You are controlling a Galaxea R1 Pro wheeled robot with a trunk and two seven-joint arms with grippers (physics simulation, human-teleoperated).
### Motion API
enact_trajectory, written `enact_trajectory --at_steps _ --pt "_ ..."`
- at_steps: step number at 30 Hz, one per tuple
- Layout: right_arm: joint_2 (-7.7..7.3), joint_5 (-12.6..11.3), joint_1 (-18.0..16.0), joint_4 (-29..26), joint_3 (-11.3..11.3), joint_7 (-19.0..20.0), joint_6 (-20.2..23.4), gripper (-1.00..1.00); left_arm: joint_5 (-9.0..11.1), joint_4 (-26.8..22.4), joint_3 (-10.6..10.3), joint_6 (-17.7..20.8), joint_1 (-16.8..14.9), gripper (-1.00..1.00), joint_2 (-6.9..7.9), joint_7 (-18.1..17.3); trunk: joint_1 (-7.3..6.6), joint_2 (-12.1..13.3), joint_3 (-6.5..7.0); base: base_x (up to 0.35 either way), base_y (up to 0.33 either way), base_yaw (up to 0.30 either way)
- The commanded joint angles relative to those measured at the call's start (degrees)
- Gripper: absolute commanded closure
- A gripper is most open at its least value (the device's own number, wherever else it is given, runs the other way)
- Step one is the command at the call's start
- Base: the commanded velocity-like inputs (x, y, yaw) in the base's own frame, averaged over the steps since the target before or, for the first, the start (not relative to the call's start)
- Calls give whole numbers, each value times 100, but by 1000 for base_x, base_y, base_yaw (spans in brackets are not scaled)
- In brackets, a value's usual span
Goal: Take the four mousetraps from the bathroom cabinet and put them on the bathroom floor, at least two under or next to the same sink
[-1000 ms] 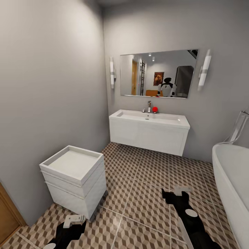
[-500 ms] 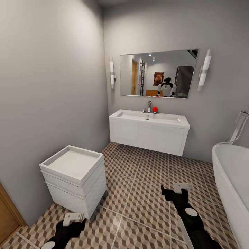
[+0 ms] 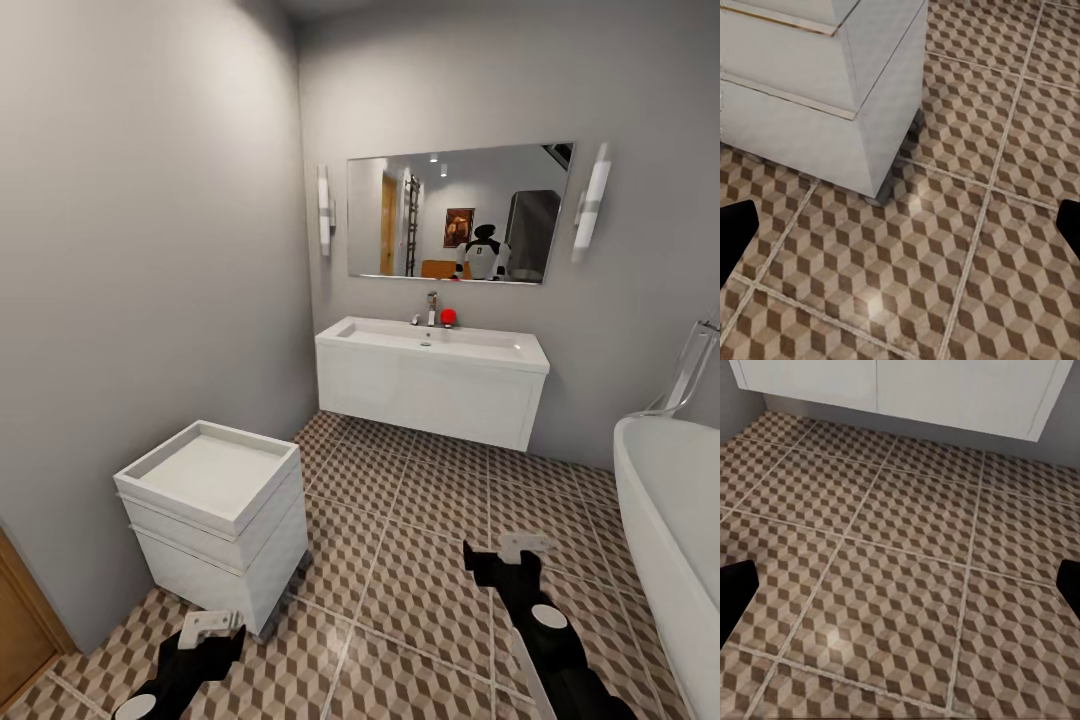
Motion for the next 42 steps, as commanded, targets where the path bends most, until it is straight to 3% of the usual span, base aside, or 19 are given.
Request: enact_trajectory --at_steps 1,9,25,42 --pt "-1 2 -3 9 30 -31 33 -100 2 -9 9 31 -2 -100 1 3 0 -4 -6 0 0 0" --pt "-1 2 -3 74 149 -26 28 -100 5 -18 43 31 -2 -100 1 -3 0 -4 -6 0 0 0" --pt "5 7 -3 75 162 -58 27 -100 13 -19 28 30 -2 -100 -2 -42 0 -4 -6 0 0 9" --pt "0 17 -3 75 157 -60 24 -100 14 -18 -3 13 -2 -100 -31 -43 0 -4 -6 0 0 231"
